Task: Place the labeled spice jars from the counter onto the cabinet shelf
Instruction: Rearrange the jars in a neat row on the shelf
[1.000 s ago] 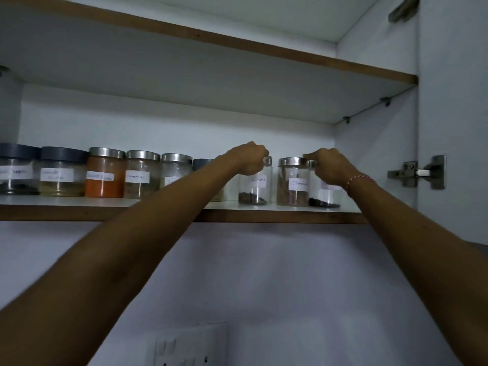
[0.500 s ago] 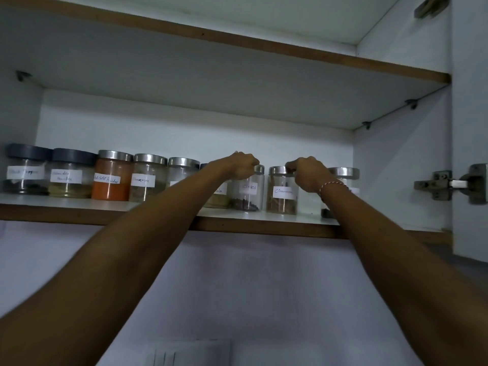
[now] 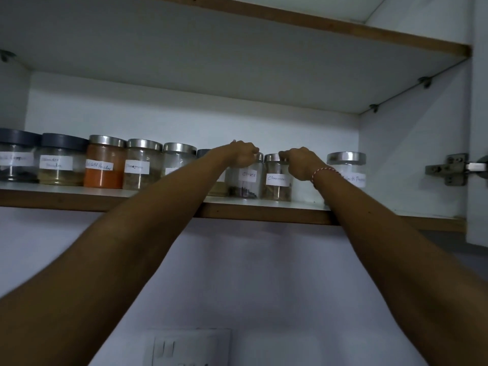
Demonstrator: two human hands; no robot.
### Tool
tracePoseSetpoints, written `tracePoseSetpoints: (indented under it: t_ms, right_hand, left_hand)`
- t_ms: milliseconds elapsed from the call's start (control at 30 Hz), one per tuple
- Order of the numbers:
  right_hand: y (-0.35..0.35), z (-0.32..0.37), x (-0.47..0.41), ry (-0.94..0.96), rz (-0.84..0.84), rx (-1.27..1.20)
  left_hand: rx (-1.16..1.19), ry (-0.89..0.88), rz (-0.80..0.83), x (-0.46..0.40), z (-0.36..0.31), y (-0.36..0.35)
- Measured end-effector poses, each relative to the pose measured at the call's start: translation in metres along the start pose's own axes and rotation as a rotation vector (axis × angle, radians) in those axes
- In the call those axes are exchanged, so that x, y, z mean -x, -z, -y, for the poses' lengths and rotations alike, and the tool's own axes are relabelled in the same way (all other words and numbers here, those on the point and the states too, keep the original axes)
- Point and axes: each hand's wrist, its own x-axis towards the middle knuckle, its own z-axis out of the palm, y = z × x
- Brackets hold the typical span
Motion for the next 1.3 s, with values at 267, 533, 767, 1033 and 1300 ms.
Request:
tracePoseSetpoints:
  t_ms: [267, 533, 767, 1033, 1300]
  right_hand:
    - [0.037, -0.038, 0.04, -0.09, -0.367, -0.284]
    - [0.039, -0.126, 0.086, -0.267, -0.345, -0.196]
    - [0.022, -0.137, 0.076, -0.104, -0.236, -0.289]
    - [0.006, -0.126, 0.044, -0.026, -0.102, -0.283]
    - [-0.001, -0.117, 0.015, 0.011, 0.006, -0.193]
  left_hand:
    - [0.19, -0.186, -0.175, 0.012, -0.037, -0.004]
    - [0.299, -0.291, -0.194, -0.01, -0.126, -0.012]
    - [0.257, -0.227, -0.125, -0.036, -0.155, -0.013]
    - [0.245, -0.115, -0.069, -0.057, -0.132, -0.014]
    - [0.127, -0.046, -0.011, -0.068, -0.116, -0.022]
